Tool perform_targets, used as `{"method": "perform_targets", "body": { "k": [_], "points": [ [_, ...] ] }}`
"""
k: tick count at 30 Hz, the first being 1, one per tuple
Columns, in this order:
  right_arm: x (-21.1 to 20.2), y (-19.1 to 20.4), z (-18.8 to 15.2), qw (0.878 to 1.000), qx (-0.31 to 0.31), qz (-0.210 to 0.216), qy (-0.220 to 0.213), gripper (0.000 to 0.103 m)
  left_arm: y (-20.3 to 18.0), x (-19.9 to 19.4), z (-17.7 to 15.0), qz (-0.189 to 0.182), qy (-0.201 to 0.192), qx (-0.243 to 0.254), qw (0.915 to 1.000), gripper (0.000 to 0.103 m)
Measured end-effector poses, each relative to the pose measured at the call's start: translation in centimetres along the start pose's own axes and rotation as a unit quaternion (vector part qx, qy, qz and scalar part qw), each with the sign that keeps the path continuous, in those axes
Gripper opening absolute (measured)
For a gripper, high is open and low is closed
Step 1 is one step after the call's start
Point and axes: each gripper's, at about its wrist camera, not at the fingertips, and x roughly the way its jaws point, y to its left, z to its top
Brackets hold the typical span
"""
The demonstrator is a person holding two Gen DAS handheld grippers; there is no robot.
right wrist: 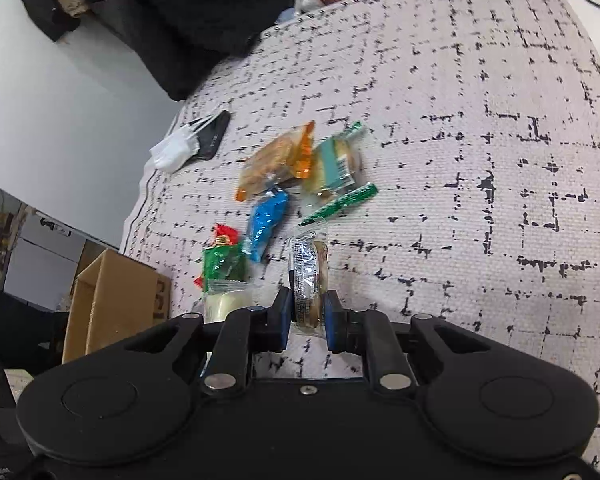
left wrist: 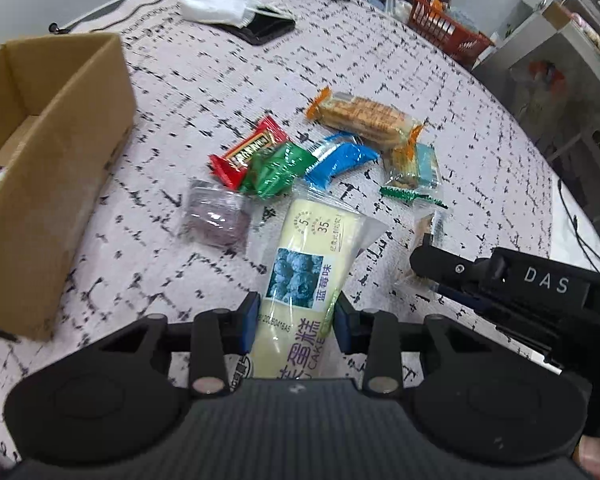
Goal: Organize snacks
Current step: 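Grasp the cream blueberry cake pack with the left gripper while the right grasps the clear stick packet, then carry the cake pack and stick packet over the cardboard box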
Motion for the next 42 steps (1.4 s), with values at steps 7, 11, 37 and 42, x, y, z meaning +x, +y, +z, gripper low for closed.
{"method": "perform_targets", "body": {
  "k": [7, 11, 37, 42],
  "points": [
    [-1.9, 1.8, -1.5, 1.000, -0.021, 0.005, -0.006, 0.017, 1.6, -3.3, -0.9, 0.001, -0.022, -0.015, 0.9996, 0.037],
    [-2.7, 2.8, -2.3, 0.999, -0.035, 0.003, -0.004, 0.017, 2.6, -5.2, -1.0, 0.003, -0.031, -0.025, 0.9992, 0.037],
    [-4.1, 12.7, -1.4, 0.998, -0.062, 0.017, -0.017, 0.017, 10.3, -12.4, 3.9, -0.006, -0.075, -0.069, 0.9948, 0.037],
    [-3.2, 15.0, -1.3, 0.998, -0.064, 0.016, -0.016, 0.017, 12.6, -12.5, 5.0, -0.007, -0.071, -0.082, 0.9941, 0.037]
  ]
}}
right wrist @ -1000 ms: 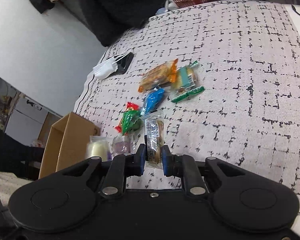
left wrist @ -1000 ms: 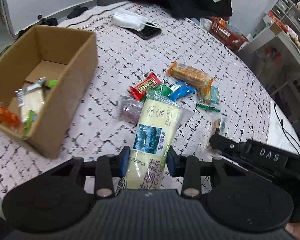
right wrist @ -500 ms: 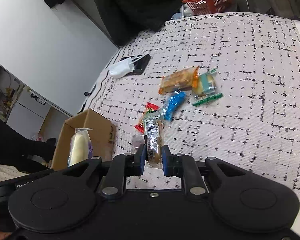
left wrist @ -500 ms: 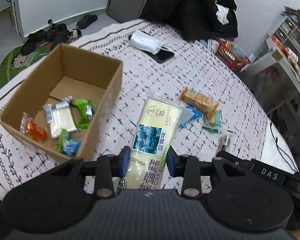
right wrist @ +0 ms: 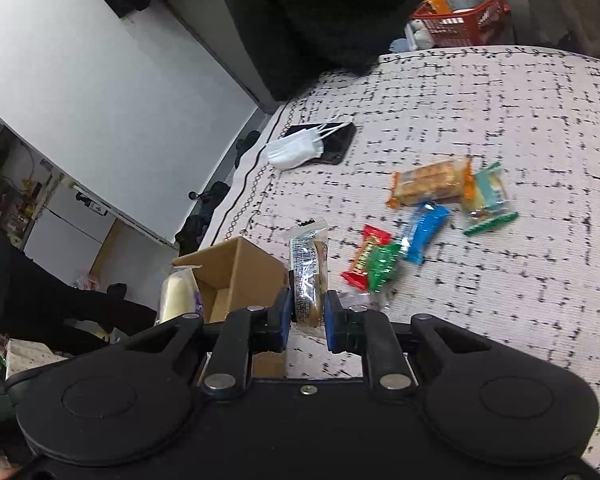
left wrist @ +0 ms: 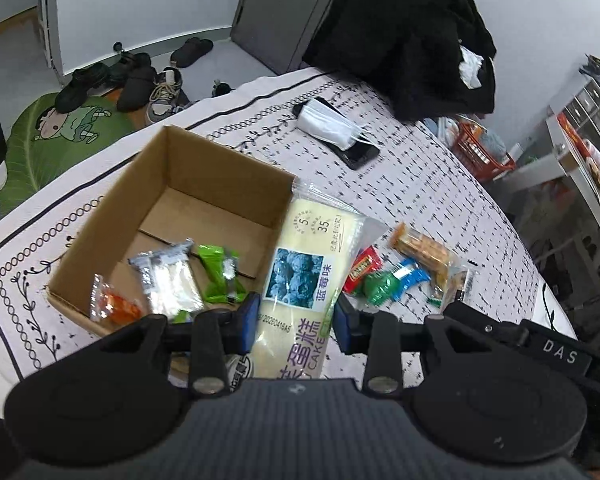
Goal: Organize snacks
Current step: 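Carry the cake pack and stick packet over the cardboard box, then open the left gripper into the box while the right gripper releases the stick packet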
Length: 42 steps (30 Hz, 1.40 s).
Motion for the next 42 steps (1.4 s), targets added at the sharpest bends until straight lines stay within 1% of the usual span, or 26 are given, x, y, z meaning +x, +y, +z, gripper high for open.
{"method": "perform_targets", "body": {
  "k": [10, 20, 30, 34, 36, 40, 42],
  "points": [
    [2.4, 4.0, 0.5, 1.000, -0.013, -0.006, 0.008, 0.017, 3.4, 0.8, 3.1, -0.003, 0.003, -0.016, 0.9999, 0.037],
    [5.6, 7.0, 0.8, 1.000, -0.013, -0.010, 0.022, 0.017, 6.6, 2.7, 5.8, -0.002, 0.015, -0.023, 0.9996, 0.037],
    [9.0, 9.2, 0.7, 0.999, -0.016, -0.010, 0.044, 0.017, 9.7, 5.2, 7.2, 0.009, 0.038, -0.034, 0.9986, 0.037],
    [10.1, 9.9, 0.5, 0.998, -0.019, -0.010, 0.054, 0.017, 10.4, 6.0, 7.5, 0.019, 0.049, -0.032, 0.9981, 0.038],
    [10.6, 10.4, 0.4, 0.998, -0.023, -0.011, 0.058, 0.017, 10.6, 6.1, 7.6, 0.027, 0.047, -0.028, 0.9981, 0.040],
    [11.1, 11.1, 0.4, 0.998, -0.027, -0.009, 0.062, 0.017, 11.0, 5.7, 8.1, 0.021, 0.042, -0.032, 0.9984, 0.043],
    [11.1, 11.4, 0.3, 0.998, -0.030, -0.008, 0.063, 0.017, 11.2, 5.5, 8.3, 0.024, 0.038, -0.033, 0.9984, 0.043]
  ]
}}
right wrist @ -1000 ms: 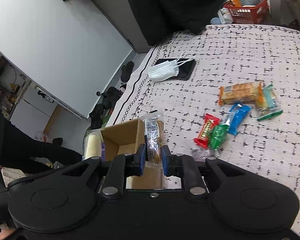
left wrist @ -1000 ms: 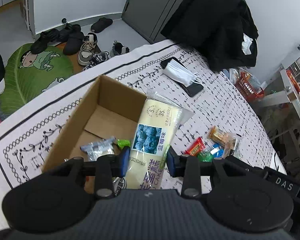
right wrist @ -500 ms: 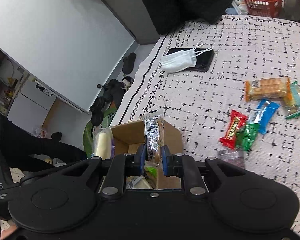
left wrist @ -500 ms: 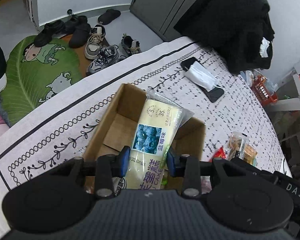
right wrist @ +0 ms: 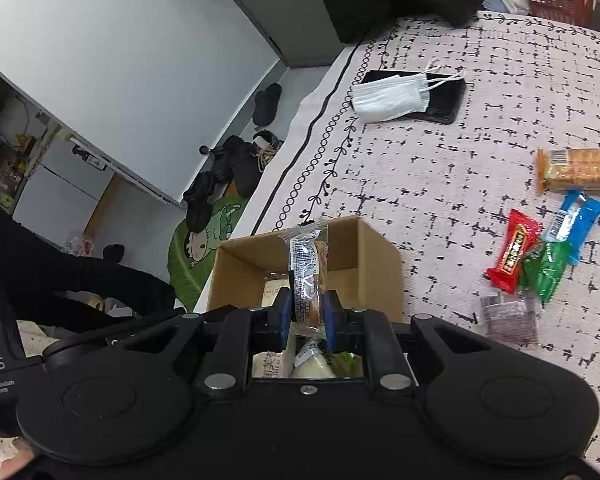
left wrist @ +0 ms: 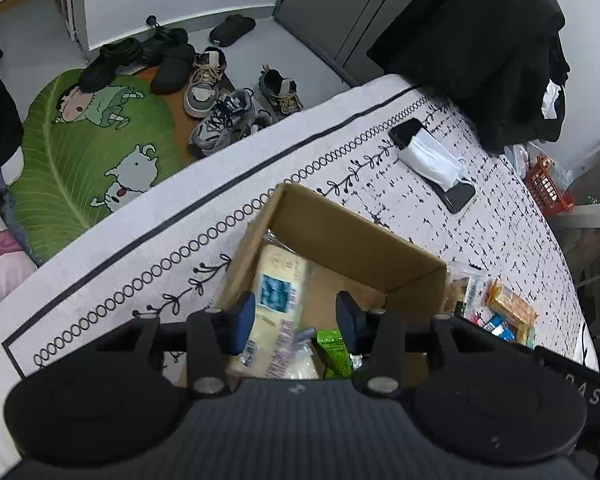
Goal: Organize snacks
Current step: 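Open the left gripper into the box while the right gripper releases the stick packet, then move the left gripper toward the purple-filled packet while the right approaches the teal-band cookie packet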
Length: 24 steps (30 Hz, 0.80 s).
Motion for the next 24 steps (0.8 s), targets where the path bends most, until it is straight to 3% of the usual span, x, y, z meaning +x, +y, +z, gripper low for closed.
{"method": "perform_targets", "body": {
  "k": [4, 7, 15, 24],
  "points": [
    [-0.1, 0.6, 0.1, 1.000, -0.004, 0.008, -0.005, 0.019, 0.3, -0.8, 0.1, -0.001, -0.003, -0.003, 1.0000, 0.044],
    [-0.5, 0.7, 0.1, 1.000, -0.003, -0.006, -0.008, 0.034, 0.3, -1.6, 0.0, 0.003, -0.008, -0.002, 1.0000, 0.050],
    [-3.6, -0.7, -0.6, 1.000, 0.005, -0.020, -0.024, 0.038, 0.0, -4.1, -0.7, 0.018, -0.030, -0.003, 0.9994, 0.083],
    [-7.9, -2.2, -2.0, 0.998, 0.000, -0.034, -0.054, 0.055, -1.1, -6.3, -2.8, 0.026, -0.032, 0.006, 0.9991, 0.089]
  ]
}}
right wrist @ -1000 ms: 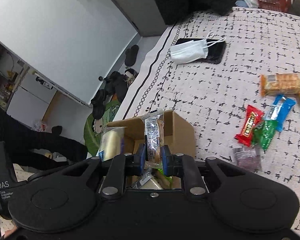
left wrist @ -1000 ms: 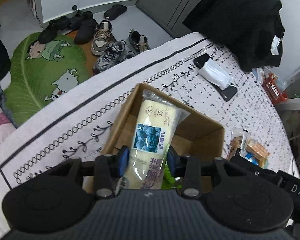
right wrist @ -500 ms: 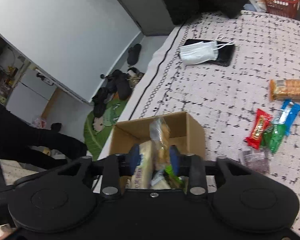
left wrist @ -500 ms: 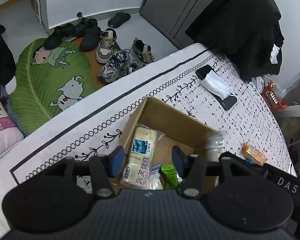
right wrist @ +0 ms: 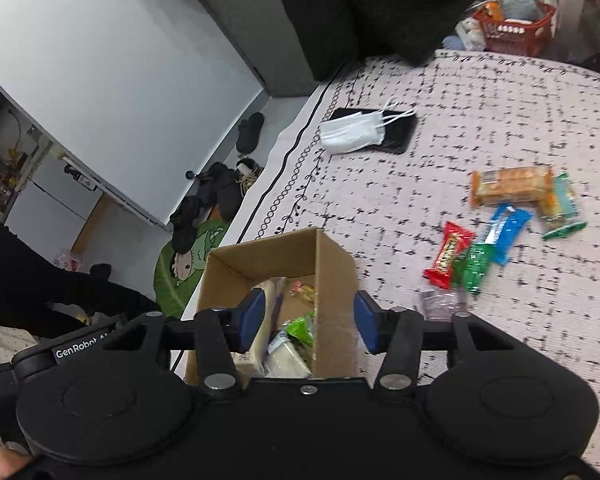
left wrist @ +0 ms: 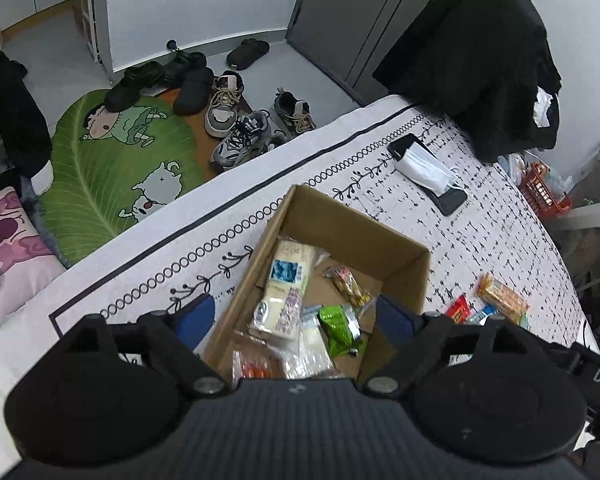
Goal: Organize snacks
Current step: 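Move the left gripper toward the purple-filled packet while the right approaches the teal-band cookie packet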
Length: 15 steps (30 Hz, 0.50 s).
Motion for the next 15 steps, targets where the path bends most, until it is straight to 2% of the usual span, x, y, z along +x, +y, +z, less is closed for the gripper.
{"method": "perform_targets", "body": {
  "k": [9, 15],
  "points": [
    [-2.9, -2.2, -1.2, 0.999, -0.016, -0.022, -0.024, 0.074, -1.8, -1.6, -2.8, -0.001, -0.011, 0.024, 0.9996, 0.103],
    [-5.7, -4.7, -1.7, 0.999, -0.007, -0.033, -0.041, 0.088, -3.6, -2.5, -4.2, -0.015, -0.014, 0.024, 0.9995, 0.103]
  ]
}}
